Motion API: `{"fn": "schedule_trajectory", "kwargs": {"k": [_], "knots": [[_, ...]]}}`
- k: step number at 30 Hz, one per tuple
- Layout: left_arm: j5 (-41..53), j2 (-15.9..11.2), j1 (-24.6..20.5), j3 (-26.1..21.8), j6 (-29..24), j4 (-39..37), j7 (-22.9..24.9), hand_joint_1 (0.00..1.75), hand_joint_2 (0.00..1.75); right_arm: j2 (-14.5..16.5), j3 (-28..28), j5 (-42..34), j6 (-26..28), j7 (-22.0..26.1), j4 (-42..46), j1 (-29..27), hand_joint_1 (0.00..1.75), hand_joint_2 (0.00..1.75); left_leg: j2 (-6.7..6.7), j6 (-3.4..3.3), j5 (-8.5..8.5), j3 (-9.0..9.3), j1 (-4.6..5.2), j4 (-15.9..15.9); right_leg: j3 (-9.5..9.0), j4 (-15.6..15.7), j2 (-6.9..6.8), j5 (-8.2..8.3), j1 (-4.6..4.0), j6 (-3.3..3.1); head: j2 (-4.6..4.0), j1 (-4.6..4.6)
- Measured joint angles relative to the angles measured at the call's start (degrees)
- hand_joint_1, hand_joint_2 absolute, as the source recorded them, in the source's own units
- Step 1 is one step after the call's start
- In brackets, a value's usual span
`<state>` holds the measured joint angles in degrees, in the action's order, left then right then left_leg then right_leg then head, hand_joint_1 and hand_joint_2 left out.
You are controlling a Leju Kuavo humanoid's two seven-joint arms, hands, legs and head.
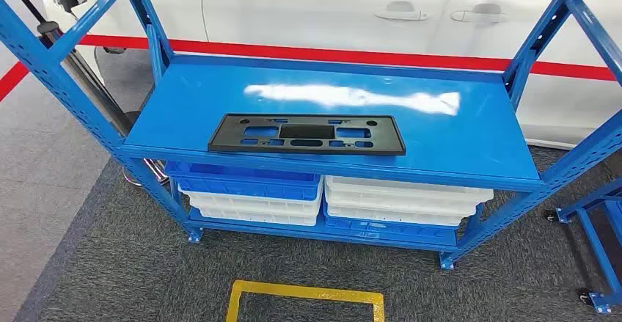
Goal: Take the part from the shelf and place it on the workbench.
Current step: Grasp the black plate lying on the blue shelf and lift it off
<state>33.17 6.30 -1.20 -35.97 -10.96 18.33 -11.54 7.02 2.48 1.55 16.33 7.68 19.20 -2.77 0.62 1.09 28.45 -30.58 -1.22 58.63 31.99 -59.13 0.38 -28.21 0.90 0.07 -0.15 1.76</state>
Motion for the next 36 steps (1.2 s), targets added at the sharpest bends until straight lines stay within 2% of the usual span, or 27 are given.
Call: {"fn": "schedule_trajectory", "kwargs": {"k": [4, 11, 18, 21, 26, 28, 30, 32, 35, 36], "knots": [[2.6, 0.1, -0.1, -2.3, -0.6, -0.1, -1.0, 0.0, 0.0, 0.0, -0.6, 0.5, 1.5, 2.5, 3.1, -0.1, 0.0, 1.75, 0.0, 0.0, 0.0, 0.0, 0.0, 0.0, 0.01, 0.0, 0.0, 0.0, 0.0, 0.0, 0.0, 0.0], [8.2, 0.4, -0.4, -7.5, -1.6, -0.6, -2.6, 0.0, 0.0, 0.0, -1.6, 3.0, 3.4, 7.5, 14.8, -0.7, 0.0, 1.75, 0.0, 0.0, 0.0, 0.07, 0.02, 0.0, 0.01, 0.0, 0.0, 0.0, 0.01, 0.0, 0.0, -0.01], [12.7, 0.7, -0.6, -11.6, -2.3, -1.3, -3.6, 0.0, 0.0, -0.1, 0.3, 6.2, 6.0, 11.6, 27.8, -2.6, 0.0, 1.75, -0.01, -0.01, 0.0, 0.07, 0.03, 0.0, 0.02, 0.0, 0.01, 0.01, 0.02, 0.01, 0.0, 0.01], [14.7, 0.8, -0.8, -13.5, -2.5, -1.6, -4.0, 0.0, 0.0, -0.4, 2.1, 7.4, 7.1, 13.3, 33.6, -3.2, 0.0, 1.75, 0.0, -0.12, 0.03, -0.02, 0.1, 0.2, 0.02, 0.1, 0.01, 0.09, 0.28, 0.14, 0.0, 0.01], [17.9, 0.8, -0.9, -16.5, -2.5, -1.9, -5.0, 0.0, 0.0, -1.2, 5.3, 8.4, 8.0, 15.8, 42.5, -4.0, 0.0, 1.75, 0.0, -0.58, 0.13, -0.19, 0.37, 0.5, 0.04, 0.1, 0.01, 0.19, 0.59, 0.53, 0.0, 0.01], [19.3, 0.8, -1.0, -17.5, -2.5, -1.9, -5.6, 0.0, 0.0, -1.4, 6.5, 8.4, 7.7, 16.7, 45.5, -4.2, 0.0, 1.75, 0.0, -0.95, 0.13, -0.31, 0.54, 0.6, 0.01, 0.2, 0.01, 0.31, 0.76, 0.92, 0.0, 0.01], [20.7, 0.8, -1.0, -18.3, -2.5, -1.9, -6.0, 0.0, 0.0, -1.6, 7.5, 8.2, 7.1, 17.5, 48.5, -4.4, 0.0, 1.75, -0.05, -1.63, -0.36, -0.08, 0.46, -0.1, -0.14, 0.5, -0.02, 0.41, 0.82, 1.44, 0.0, 0.01], [22.2, 1.0, -1.0, -19.4, -2.4, -2.0, -6.5, 0.0, 0.0, -2.1, 8.8, 8.2, 6.5, 18.1, 52.1, -4.7, 0.0, 1.75, -0.21, -2.43, -1.16, 0.37, 0.13, -1.3, 0.74, -1.5, -0.08, -1.09, 0.74, 1.68, 0.0, -0.01], [24.6, 1.2, -1.1, -21.2, -2.2, -2.2, -7.1, 0.0, 0.0, -3.2, 11.2, 9.3, 5.9, 18.7, 56.9, -4.9, 0.0, 1.75, -0.48, -2.89, -1.55, 0.38, 0.01, -1.7, 5.53, -11.1, -0.1, -5.94, 0.76, 1.89, 0.0, -0.01], [25.4, 1.2, -1.1, -21.8, -2.1, -2.3, -7.2, 0.0, 0.0, -3.6, 12.1, 10.1, 5.8, 18.7, 58.1, -4.9, 0.0, 1.75, -0.49, -2.87, -1.52, 0.36, 0.02, -1.6, 6.8, -13.6, -0.11, -6.47, 0.82, 2.02, 0.0, -0.01]]}}
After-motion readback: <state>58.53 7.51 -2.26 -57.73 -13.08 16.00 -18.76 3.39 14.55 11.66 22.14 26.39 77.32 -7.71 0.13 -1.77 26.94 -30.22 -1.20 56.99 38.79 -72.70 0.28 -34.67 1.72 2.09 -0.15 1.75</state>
